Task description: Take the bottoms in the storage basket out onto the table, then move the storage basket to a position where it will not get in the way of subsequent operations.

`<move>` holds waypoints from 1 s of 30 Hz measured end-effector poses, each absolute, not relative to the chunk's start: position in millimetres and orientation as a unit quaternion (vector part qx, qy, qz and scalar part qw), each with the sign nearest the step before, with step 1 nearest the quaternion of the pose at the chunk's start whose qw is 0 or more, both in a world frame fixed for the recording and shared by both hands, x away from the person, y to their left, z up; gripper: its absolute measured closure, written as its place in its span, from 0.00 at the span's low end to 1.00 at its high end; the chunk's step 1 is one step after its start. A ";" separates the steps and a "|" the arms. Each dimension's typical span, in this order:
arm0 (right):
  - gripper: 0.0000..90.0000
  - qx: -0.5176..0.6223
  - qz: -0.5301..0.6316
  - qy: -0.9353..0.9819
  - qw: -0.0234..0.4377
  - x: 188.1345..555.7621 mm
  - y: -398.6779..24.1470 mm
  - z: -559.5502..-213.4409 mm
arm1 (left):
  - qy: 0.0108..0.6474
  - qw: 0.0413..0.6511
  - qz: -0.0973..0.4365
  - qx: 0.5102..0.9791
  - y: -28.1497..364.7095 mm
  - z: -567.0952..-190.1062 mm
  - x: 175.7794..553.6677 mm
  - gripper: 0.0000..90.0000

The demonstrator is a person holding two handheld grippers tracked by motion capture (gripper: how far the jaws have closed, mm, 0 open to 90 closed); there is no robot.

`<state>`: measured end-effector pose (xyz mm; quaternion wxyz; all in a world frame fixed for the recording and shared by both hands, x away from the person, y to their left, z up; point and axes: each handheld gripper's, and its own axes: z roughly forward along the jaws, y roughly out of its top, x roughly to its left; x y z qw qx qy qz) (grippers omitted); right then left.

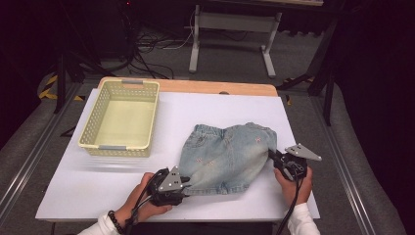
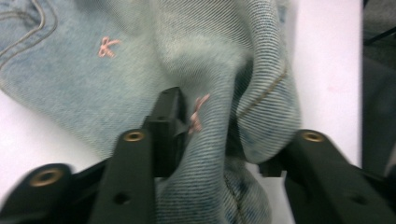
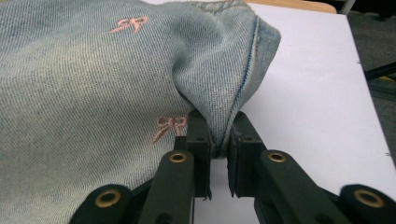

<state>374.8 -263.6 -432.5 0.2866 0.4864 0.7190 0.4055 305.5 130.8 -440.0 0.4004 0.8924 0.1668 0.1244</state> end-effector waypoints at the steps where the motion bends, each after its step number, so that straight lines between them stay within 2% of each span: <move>1: 0.89 0.487 0.408 0.717 0.287 374.0 -264.3 -432.4 | 0.162 0.404 0.123 0.892 130.0 -436.7 303.1 0.59; 4: 0.89 0.488 0.411 0.713 0.290 373.1 -266.6 -432.2 | 0.145 0.416 0.129 0.888 127.5 -429.4 297.5 0.50; 10: 0.89 0.498 0.410 0.705 0.296 376.3 -270.7 -432.8 | 0.158 0.431 0.130 0.879 131.7 -424.4 292.4 0.31; 12: 0.89 0.499 0.409 0.703 0.298 376.0 -270.3 -433.8 | 0.156 0.448 0.123 0.871 134.2 -420.7 292.7 0.29; 14: 0.88 0.498 0.405 0.705 0.302 375.7 -269.8 -434.6 | 0.165 0.457 0.138 0.863 135.9 -417.0 292.7 0.26; 18: 0.84 0.500 0.407 0.701 0.305 374.0 -271.4 -433.3 | 0.190 0.457 0.168 0.853 140.7 -413.5 303.6 0.24; 22: 0.67 0.509 0.401 0.694 0.315 373.0 -271.7 -429.2 | 0.227 0.454 0.193 0.840 144.4 -412.3 319.9 0.25; 26: 0.59 0.511 0.415 0.677 0.330 371.7 -274.0 -416.9 | 0.250 0.445 0.208 0.835 141.0 -415.5 335.9 0.28; 30: 0.53 0.506 0.419 0.684 0.317 382.6 -273.8 -408.0 | 0.256 0.427 0.223 0.838 131.3 -418.6 351.5 0.29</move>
